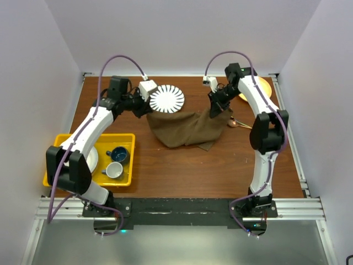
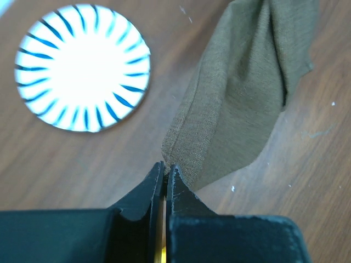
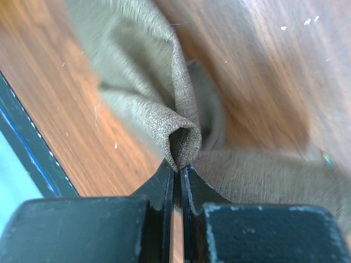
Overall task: Fold the napkin into a case and place the utensils inside
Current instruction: Flatten out the crumpled napkin at the center of the board.
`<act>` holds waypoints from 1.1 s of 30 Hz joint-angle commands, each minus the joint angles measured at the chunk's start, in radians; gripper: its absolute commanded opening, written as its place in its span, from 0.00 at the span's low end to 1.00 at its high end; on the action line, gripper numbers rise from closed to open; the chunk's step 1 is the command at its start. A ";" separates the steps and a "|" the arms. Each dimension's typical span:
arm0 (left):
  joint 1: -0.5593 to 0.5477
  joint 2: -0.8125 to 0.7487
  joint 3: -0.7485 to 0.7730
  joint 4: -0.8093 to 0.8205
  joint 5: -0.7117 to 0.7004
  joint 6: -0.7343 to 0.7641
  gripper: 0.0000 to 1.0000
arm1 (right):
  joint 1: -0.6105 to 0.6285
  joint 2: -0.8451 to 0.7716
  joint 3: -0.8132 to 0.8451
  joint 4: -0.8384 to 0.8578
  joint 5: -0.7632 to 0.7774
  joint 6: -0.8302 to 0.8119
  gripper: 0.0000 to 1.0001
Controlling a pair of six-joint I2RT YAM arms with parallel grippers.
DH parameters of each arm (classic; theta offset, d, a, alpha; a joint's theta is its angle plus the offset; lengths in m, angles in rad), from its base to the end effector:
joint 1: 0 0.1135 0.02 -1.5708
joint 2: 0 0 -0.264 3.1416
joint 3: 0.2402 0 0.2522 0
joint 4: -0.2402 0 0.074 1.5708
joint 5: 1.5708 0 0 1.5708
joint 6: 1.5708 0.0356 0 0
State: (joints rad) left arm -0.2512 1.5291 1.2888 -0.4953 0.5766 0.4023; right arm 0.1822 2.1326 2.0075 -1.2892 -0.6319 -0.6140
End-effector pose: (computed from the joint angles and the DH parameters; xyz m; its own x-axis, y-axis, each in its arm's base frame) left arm 0.3227 -0.1029 0.3076 -0.3632 0.4321 -0.8255 0.8065 0.5894 -0.0463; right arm 0.4163 0.0981 0.2644 -0.6576 -0.5939 -0.4635 -0.7532 0.5319 0.3871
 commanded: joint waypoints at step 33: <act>-0.039 -0.264 -0.399 -0.161 0.058 0.359 0.00 | -0.174 -0.151 -0.394 0.024 0.271 0.019 0.95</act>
State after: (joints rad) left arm -0.2840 1.2888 0.8986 -0.7097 0.6281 0.7700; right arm 0.0132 1.9755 1.5444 -1.2999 -0.3782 -0.6945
